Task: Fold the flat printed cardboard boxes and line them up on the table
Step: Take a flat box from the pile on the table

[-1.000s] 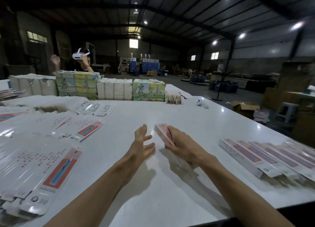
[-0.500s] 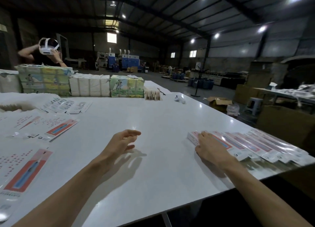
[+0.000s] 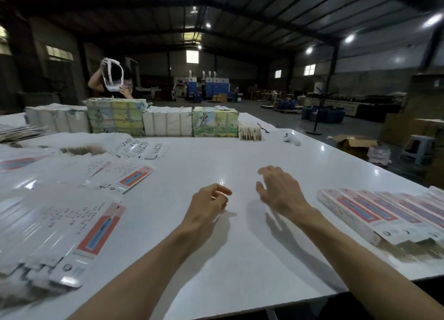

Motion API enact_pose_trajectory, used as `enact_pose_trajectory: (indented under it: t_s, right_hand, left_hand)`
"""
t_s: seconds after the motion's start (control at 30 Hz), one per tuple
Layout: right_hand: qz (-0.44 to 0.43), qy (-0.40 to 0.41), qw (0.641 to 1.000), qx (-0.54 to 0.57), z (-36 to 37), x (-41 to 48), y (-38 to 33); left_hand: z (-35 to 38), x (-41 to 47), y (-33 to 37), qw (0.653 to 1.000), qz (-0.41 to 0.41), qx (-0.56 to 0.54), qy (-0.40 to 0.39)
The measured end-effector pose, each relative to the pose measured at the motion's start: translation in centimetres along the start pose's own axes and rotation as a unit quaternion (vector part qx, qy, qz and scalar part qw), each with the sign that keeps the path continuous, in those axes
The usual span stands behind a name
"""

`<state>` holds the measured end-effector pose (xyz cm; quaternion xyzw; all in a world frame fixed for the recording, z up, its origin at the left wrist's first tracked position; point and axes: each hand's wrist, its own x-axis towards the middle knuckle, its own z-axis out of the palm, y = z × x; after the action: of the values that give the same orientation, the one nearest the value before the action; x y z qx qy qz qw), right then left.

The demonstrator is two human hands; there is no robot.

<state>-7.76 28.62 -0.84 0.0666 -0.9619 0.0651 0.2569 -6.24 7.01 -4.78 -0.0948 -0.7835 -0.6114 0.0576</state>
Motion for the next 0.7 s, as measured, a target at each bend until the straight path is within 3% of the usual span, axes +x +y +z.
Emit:
enact_pose_trajectory:
  t_s: [0.13,0.23,0.4,0.57,0.7]
  right_hand:
    - [-0.012,0.002,0.998,0.065,3.2,1.7,-5.1]
    - [-0.01,-0.027,0.995,0.092,5.2,1.4,-5.9]
    - [-0.014,-0.032,0.99,0.134,6.4,1.3,-5.0]
    - [-0.016,-0.043,0.986,0.161,6.7,1.6,-5.1]
    - [-0.019,-0.045,0.983,0.178,6.9,1.4,-5.0]
  left_hand:
    - [-1.2,-0.1,1.0,0.987,-0.002,0.14,0.075]
    - [-3.8,0.6,2.1,0.953,-0.007,0.289,0.086]
    - [-9.7,0.2,3.3,0.843,-0.114,0.524,0.035]
    - [-15.0,-1.8,3.7,0.731,-0.262,0.621,0.104]
    - [-17.2,-2.2,3.3,0.698,-0.318,0.63,0.118]
